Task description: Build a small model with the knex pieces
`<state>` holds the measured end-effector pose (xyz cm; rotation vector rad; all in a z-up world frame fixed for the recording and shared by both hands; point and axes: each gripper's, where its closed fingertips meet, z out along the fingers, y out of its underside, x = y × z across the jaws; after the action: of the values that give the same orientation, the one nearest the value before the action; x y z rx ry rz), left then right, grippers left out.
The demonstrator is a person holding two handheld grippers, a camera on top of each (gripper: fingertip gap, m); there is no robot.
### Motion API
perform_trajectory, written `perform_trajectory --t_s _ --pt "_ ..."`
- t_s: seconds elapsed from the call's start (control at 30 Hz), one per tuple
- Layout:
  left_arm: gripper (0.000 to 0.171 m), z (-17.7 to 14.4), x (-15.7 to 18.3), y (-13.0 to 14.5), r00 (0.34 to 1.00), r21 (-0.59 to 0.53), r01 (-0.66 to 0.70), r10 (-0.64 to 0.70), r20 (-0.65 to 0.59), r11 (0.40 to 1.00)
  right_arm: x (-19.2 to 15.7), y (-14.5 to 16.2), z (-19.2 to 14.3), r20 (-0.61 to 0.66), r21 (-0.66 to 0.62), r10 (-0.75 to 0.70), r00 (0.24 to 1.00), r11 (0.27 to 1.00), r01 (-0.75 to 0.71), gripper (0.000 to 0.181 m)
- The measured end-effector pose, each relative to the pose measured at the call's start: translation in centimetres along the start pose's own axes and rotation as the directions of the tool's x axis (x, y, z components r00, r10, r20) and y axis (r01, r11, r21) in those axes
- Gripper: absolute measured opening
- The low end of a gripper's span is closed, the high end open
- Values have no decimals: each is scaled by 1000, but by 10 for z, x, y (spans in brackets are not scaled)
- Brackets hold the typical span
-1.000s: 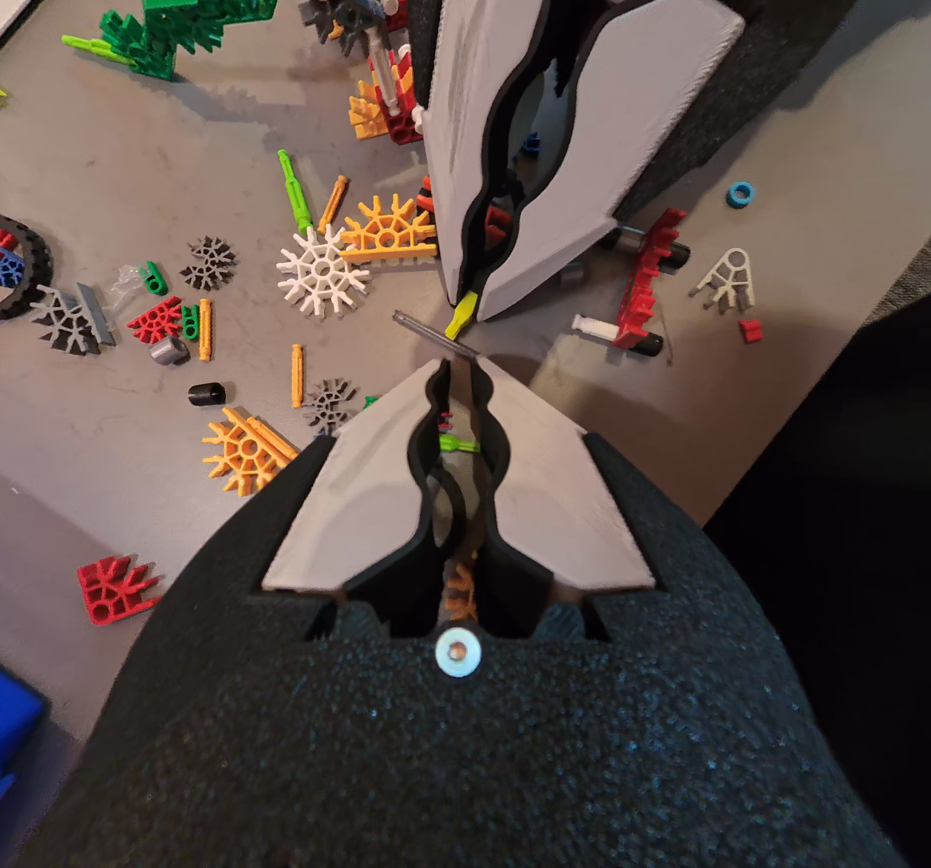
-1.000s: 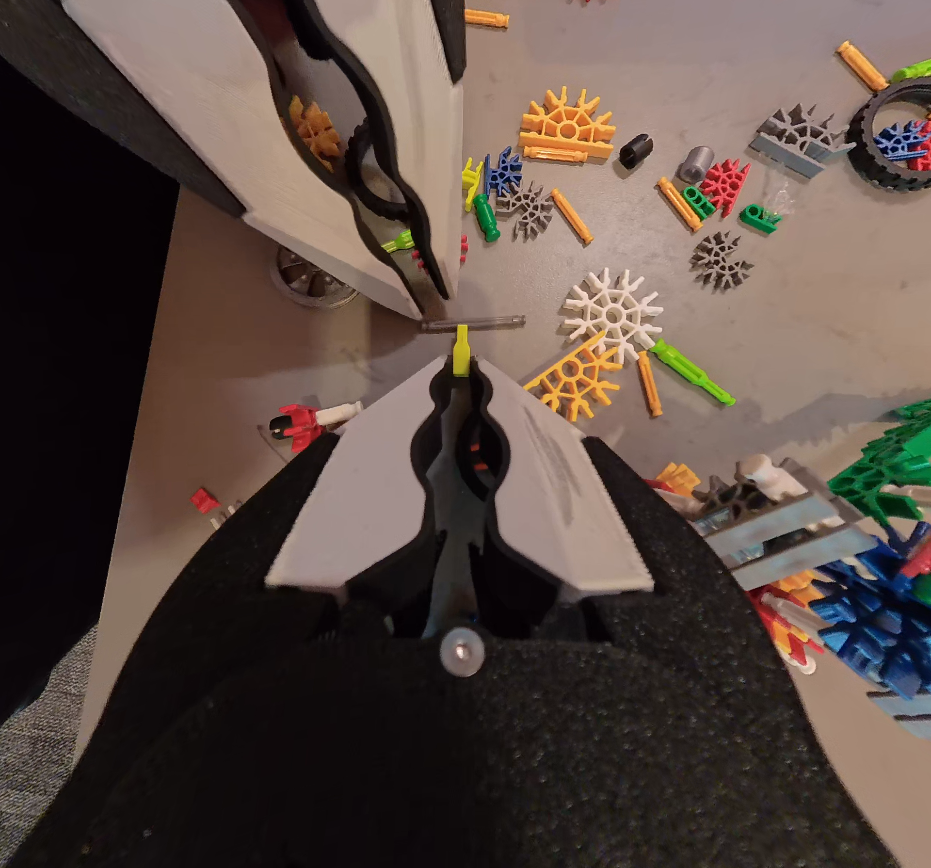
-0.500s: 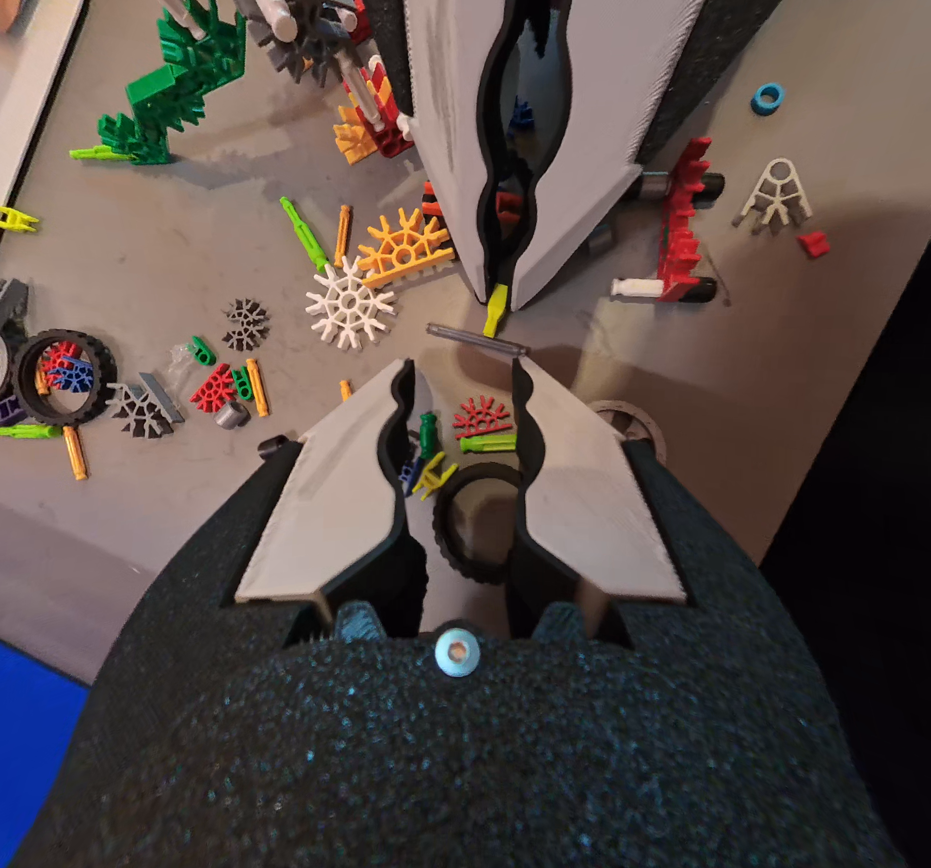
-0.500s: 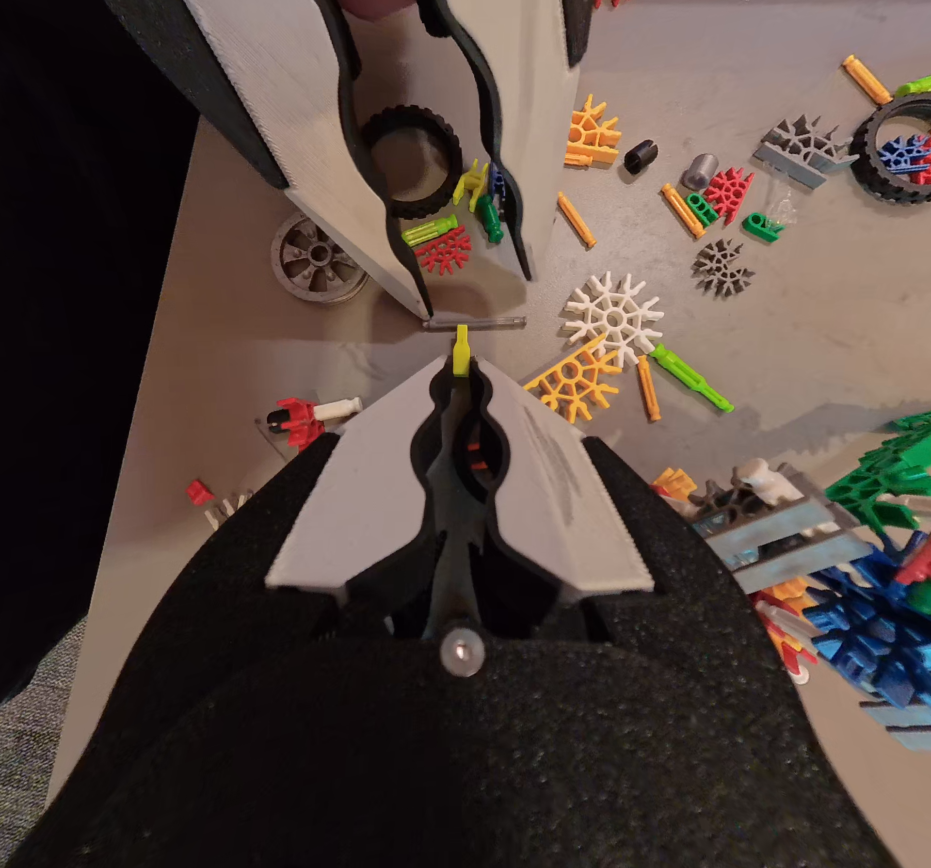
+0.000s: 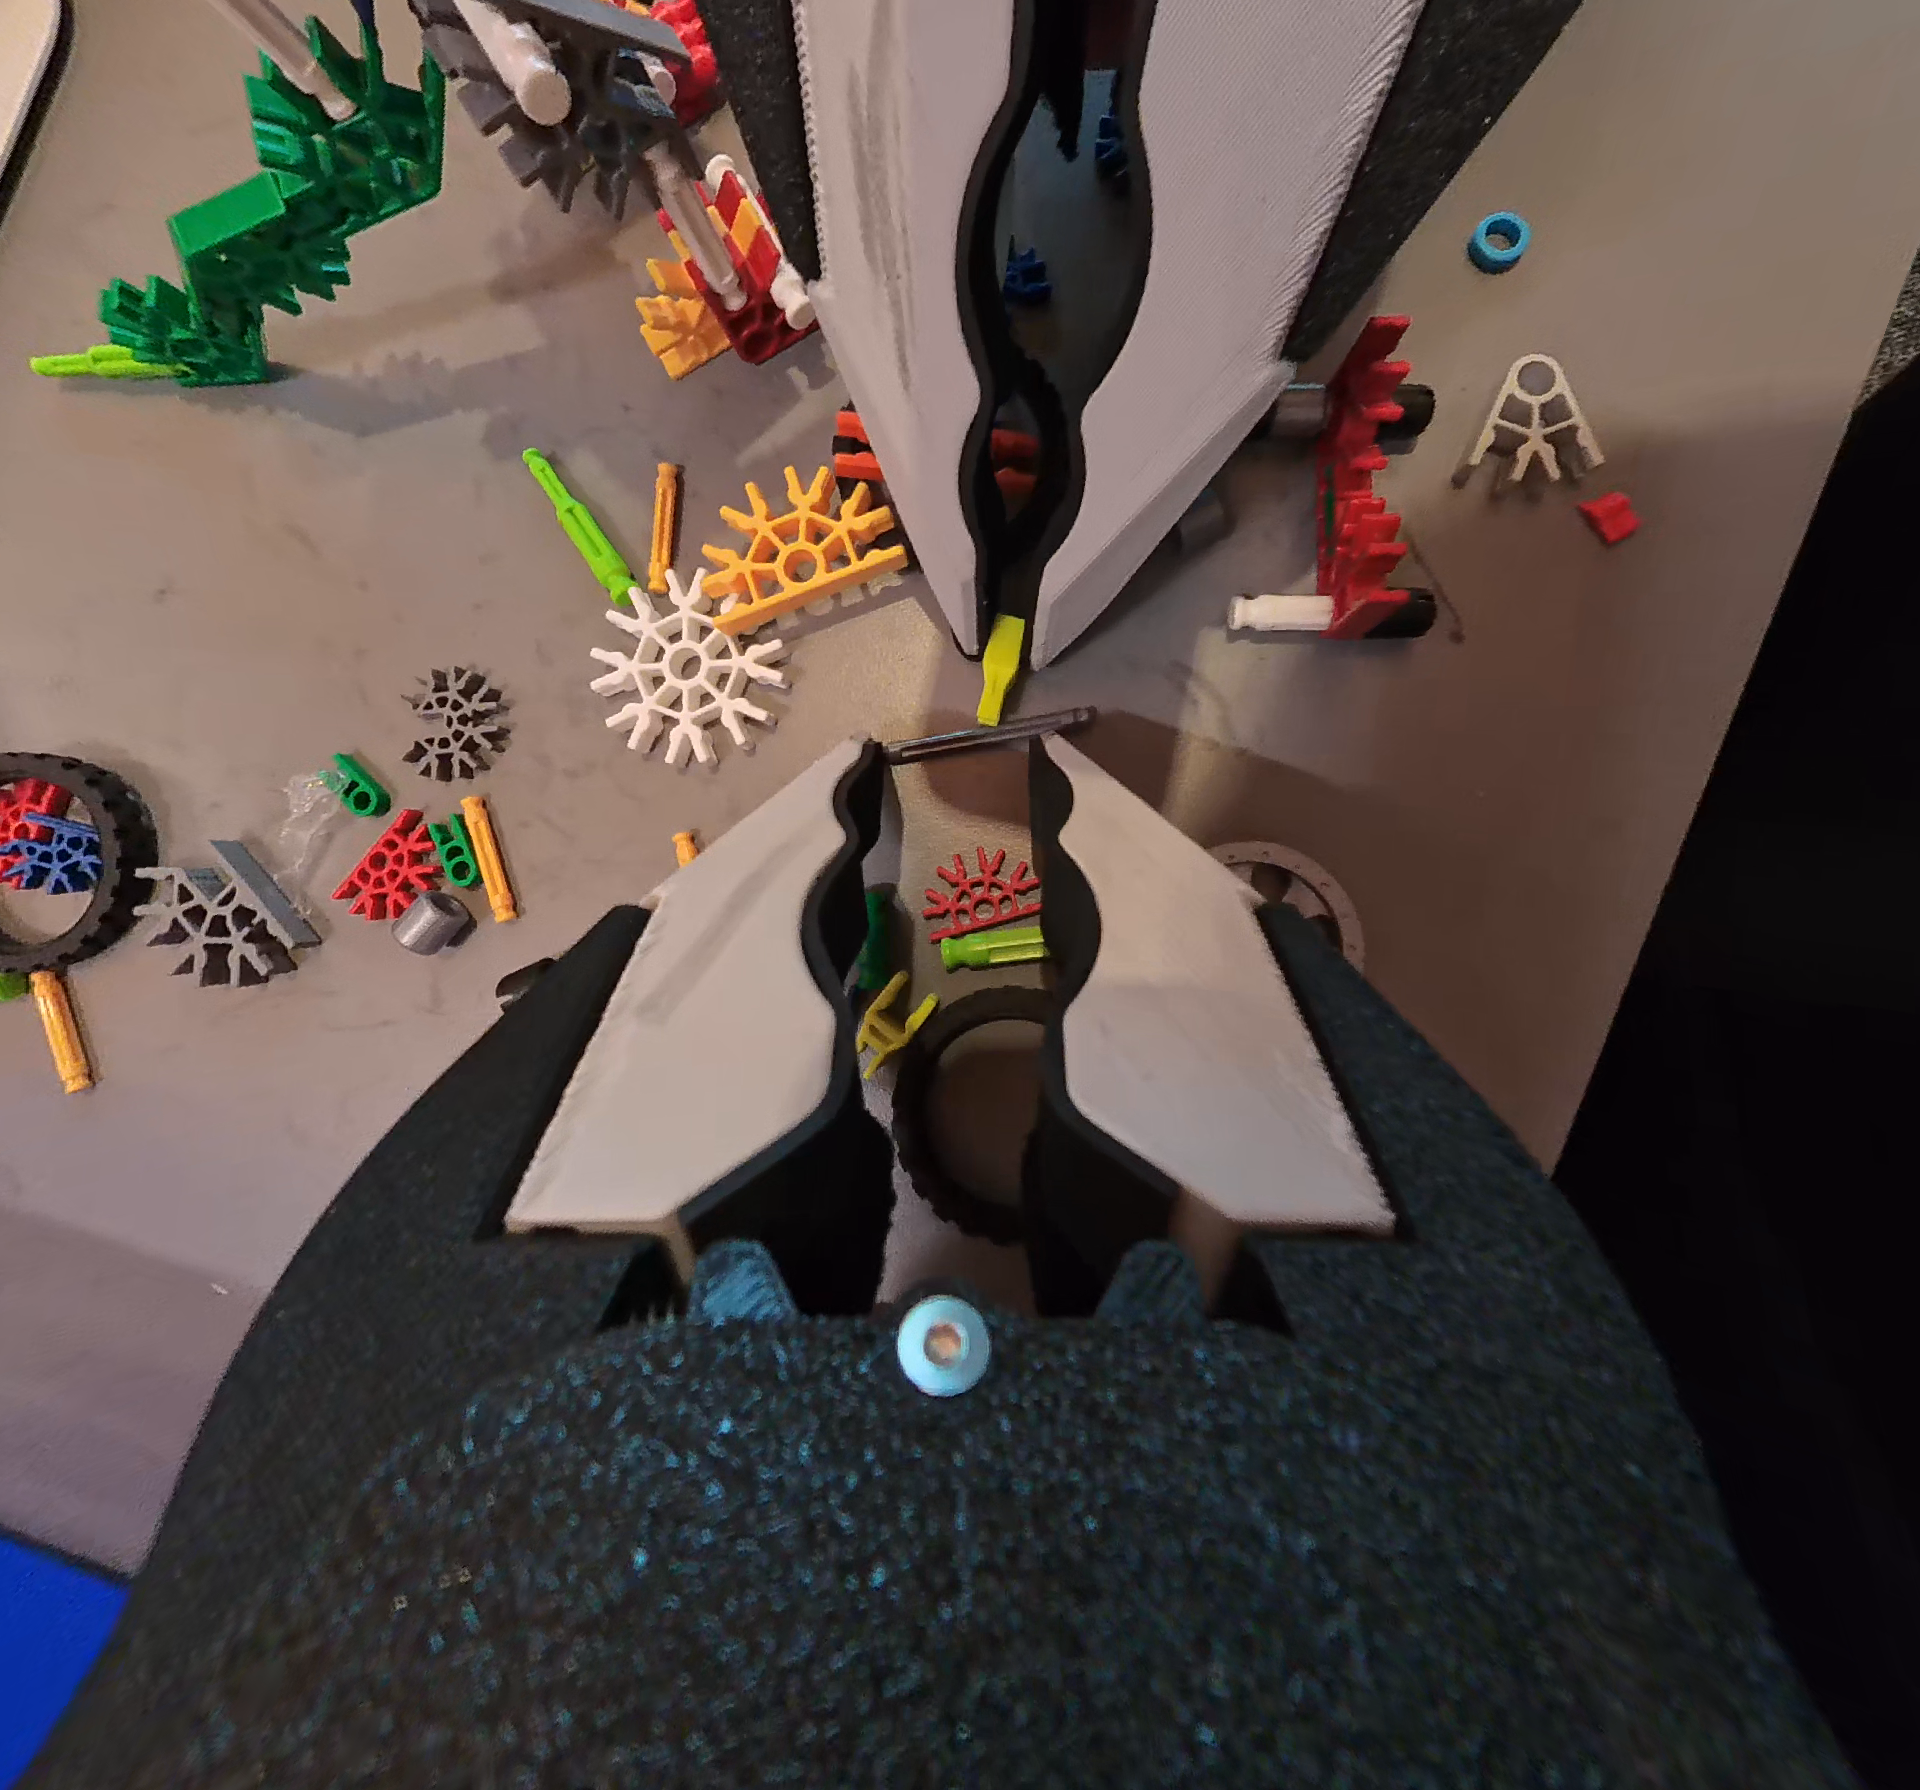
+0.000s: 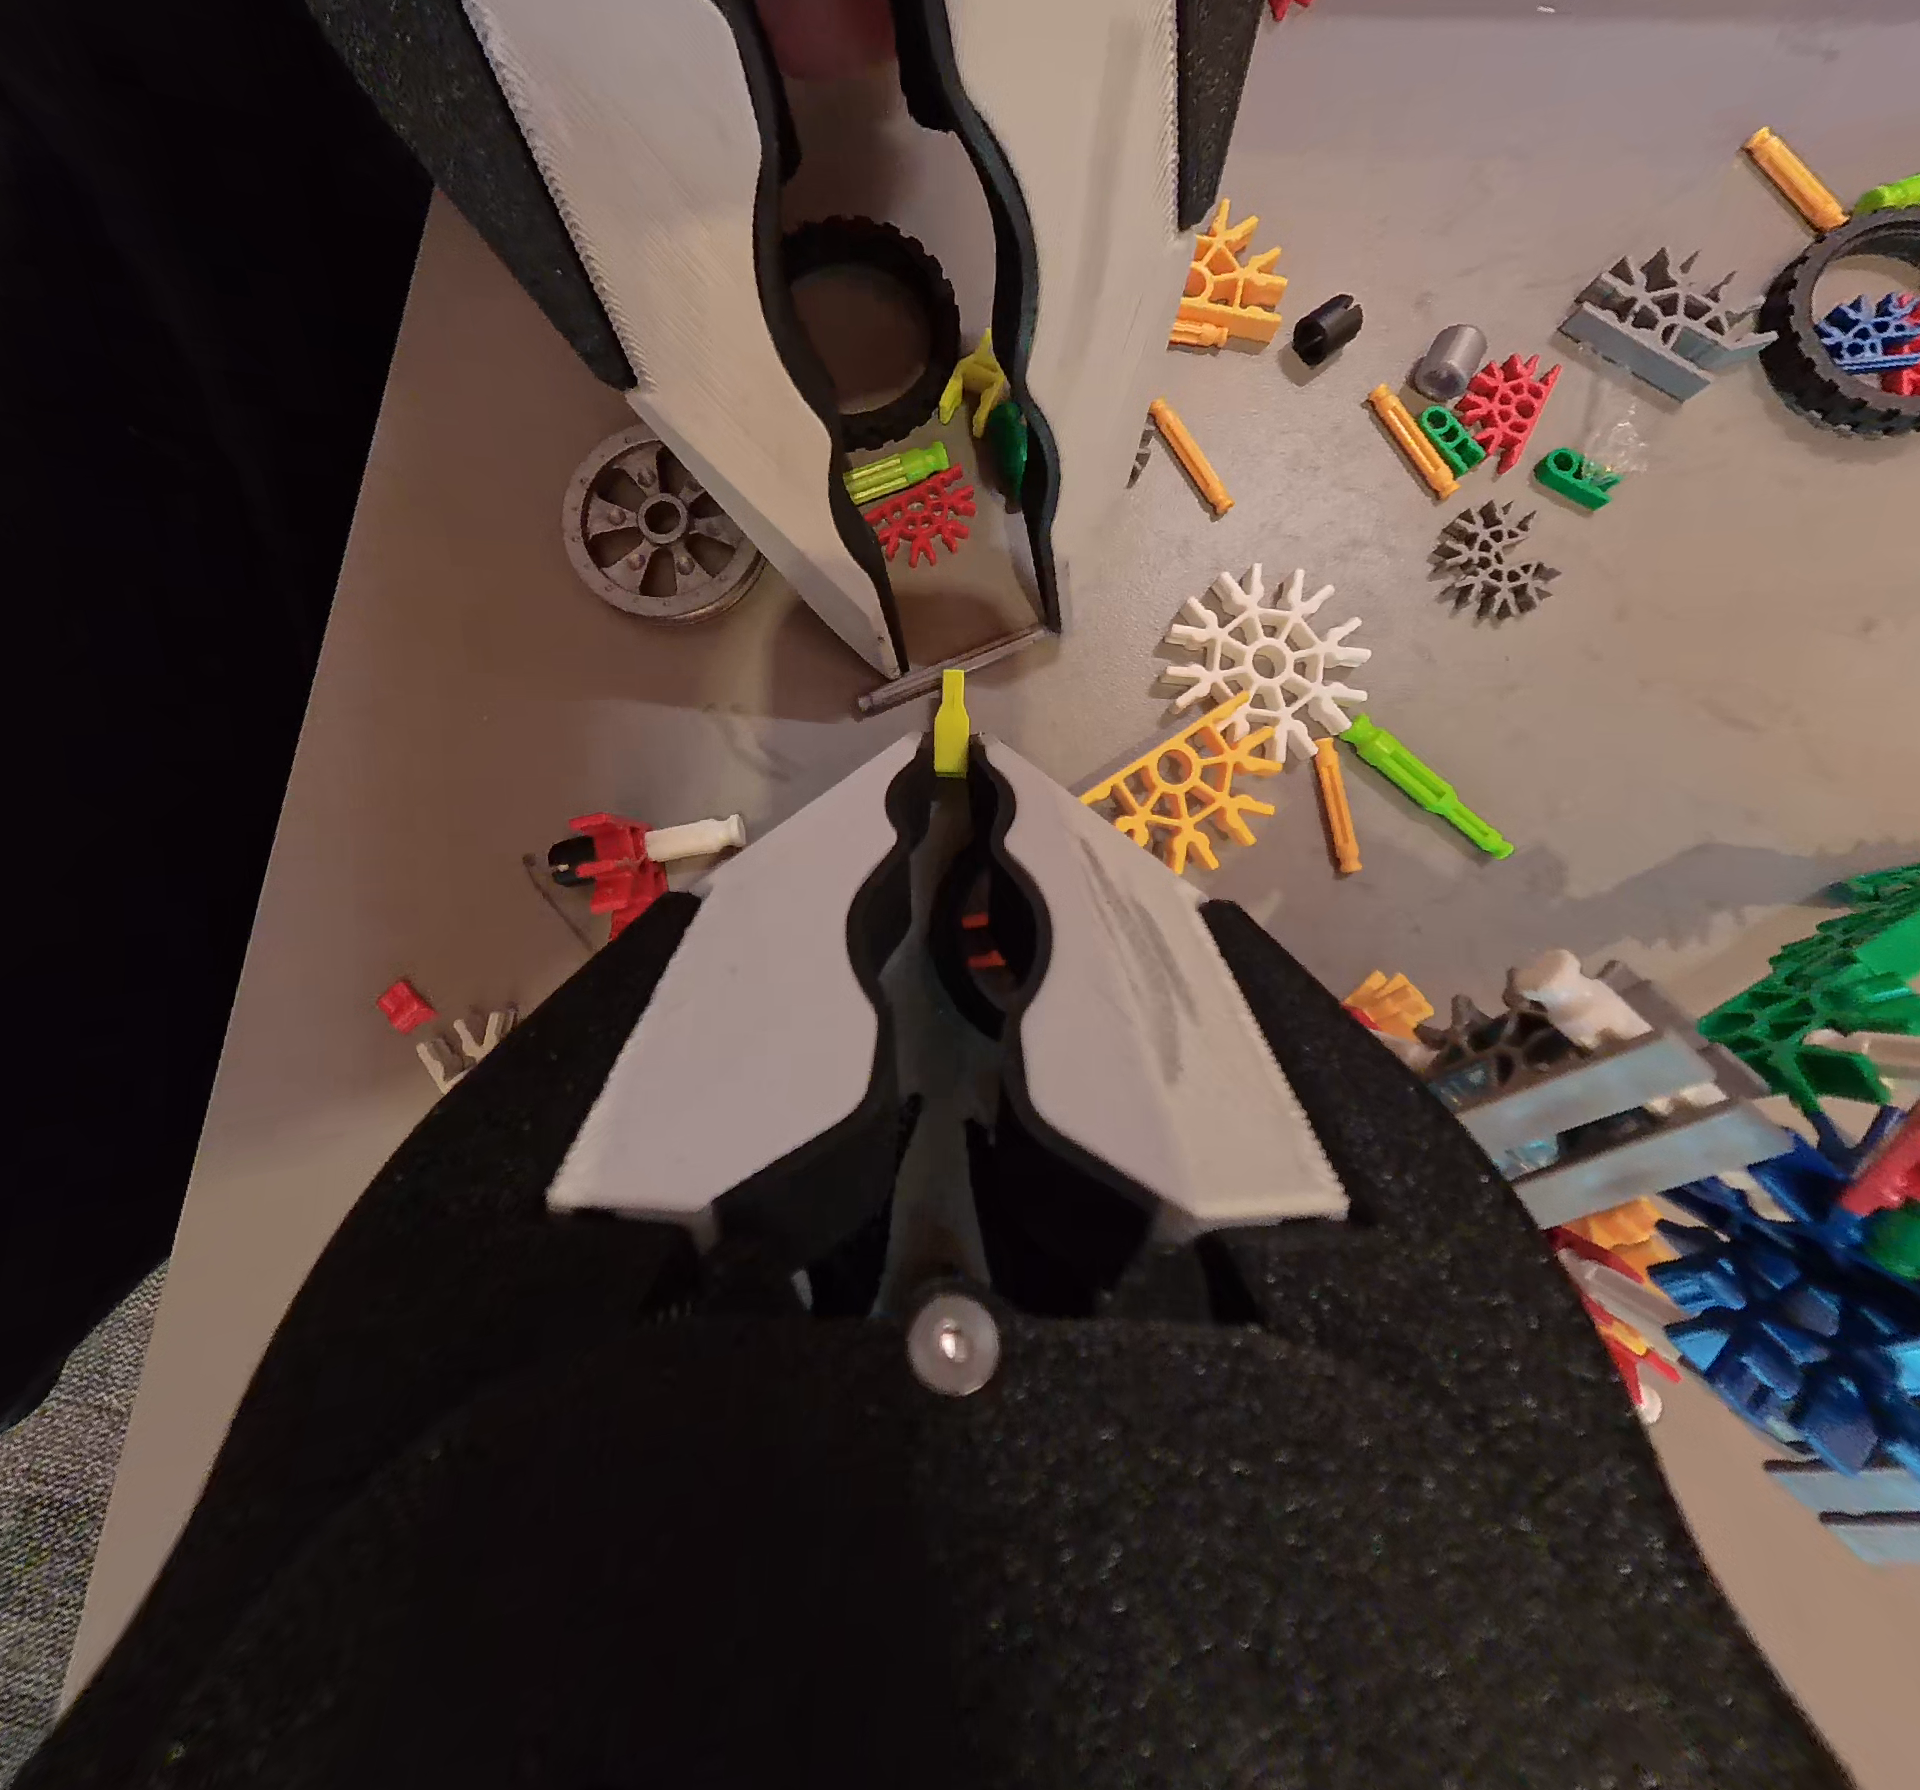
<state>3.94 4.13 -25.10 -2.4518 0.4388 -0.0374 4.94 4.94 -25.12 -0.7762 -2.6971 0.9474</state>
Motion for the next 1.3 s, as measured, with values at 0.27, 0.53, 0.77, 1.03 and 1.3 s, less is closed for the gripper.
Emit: perform_trajectory --t_s 0.27,0.53,0.77,1.03,1.3 --pt "32 -13 -4 -4 999 27 36 -37 37 999 0 0 0 4 3 -9 1000 1000 9 5" --pt "34 -6 -1 3 995 -30 70 -68 73 997 0 0 0 6 5 -11 1000 1000 11 5" --pt "32 -2 0 2 992 -16 86 -84 92 996 0 0 0 10 7 -12 1000 1000 12 5" --pt "28 -1 2 1 992 -16 75 -73 99 997 0 0 0 14 8 -13 1000 1000 13 5" --pt "28 -1 2 0 994 0 75 -74 82 997 1 0 0 19 7 -28 999 1000 28 5"
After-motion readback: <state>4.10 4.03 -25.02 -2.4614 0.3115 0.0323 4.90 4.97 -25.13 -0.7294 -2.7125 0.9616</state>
